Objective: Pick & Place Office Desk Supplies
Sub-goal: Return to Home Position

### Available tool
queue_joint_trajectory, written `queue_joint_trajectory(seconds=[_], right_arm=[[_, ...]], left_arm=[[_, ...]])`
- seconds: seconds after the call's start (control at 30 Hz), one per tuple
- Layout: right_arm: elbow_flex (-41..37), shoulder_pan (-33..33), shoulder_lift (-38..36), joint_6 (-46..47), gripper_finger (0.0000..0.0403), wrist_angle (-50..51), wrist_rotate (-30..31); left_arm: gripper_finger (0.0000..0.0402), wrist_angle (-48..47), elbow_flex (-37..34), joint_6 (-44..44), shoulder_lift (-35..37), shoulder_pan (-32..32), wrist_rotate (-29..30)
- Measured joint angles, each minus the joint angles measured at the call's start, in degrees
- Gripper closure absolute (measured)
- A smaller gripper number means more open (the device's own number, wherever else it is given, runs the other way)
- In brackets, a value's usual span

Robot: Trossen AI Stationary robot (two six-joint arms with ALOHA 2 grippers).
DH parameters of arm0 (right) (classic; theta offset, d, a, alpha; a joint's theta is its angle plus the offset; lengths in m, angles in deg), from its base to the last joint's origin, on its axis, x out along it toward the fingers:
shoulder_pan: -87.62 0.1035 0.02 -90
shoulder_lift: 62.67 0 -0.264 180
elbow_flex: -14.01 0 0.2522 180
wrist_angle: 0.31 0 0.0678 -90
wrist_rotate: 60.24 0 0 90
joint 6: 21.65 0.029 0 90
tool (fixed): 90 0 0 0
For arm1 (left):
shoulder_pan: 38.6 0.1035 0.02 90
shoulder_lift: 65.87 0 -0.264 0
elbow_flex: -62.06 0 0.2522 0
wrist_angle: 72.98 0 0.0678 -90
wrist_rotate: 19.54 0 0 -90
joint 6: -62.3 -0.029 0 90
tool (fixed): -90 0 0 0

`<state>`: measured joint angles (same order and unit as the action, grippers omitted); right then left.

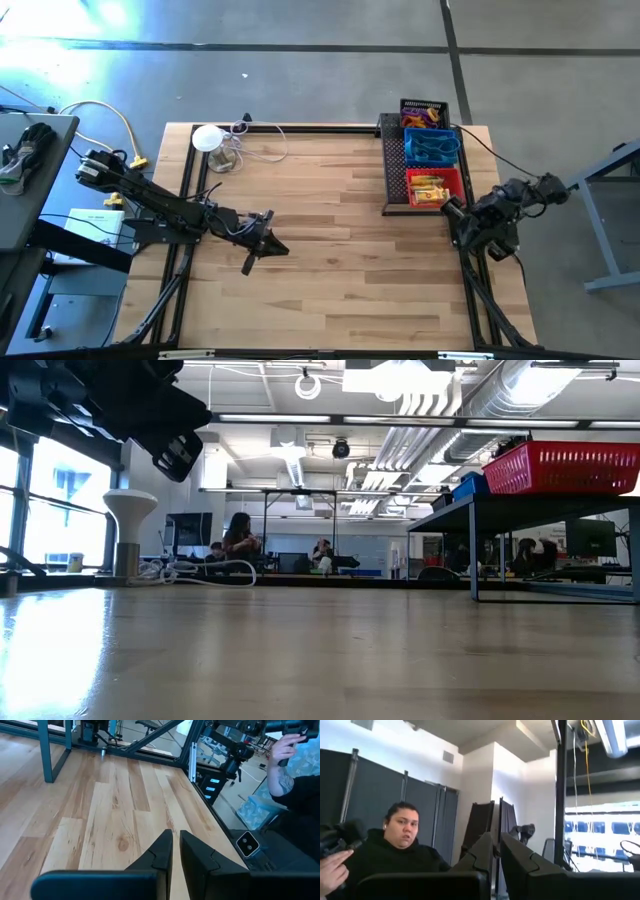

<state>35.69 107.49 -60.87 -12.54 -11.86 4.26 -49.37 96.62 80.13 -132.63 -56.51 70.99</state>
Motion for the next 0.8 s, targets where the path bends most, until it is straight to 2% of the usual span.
queue_joint_trajectory(seconds=[0.2, 0.3, 0.43, 0.6, 0.73, 0.8], right_arm=[[-7.42, 3.31, 0.03, -0.79, 0.038, -15.51, -0.21], [-7.39, 5.39, -0.01, -2.47, 0.038, -17.89, -0.32], [-7.39, 7.83, -0.02, -4.86, 0.038, -17.75, -0.37], [-7.39, 9.6, 0.0, -6.01, 0.038, -12.58, 1.09], [-7.39, 9.78, 0.09, -2.88, 0.038, -7.64, -3.03], [-7.39, 9.79, 0.09, -2.54, 0.038, -5.35, -3.09]], left_arm=[[0.0372, 0.0, 0.0, 0.07, 0.0, -0.01, -0.02], [0.0372, 0.02, 0.0, 0.81, 0.0, 0.0, -0.02], [0.0372, 0.01, 0.0, 1.28, 0.0, -0.02, -0.02], [0.0372, 0.0, 0.0, 1.31, 0.0, -0.02, -0.02], [0.0372, -0.02, 0.0, 1.31, 0.0, -0.01, -0.02], [0.0372, 0.0, 0.0, 1.29, 0.0, -0.02, -0.02]])
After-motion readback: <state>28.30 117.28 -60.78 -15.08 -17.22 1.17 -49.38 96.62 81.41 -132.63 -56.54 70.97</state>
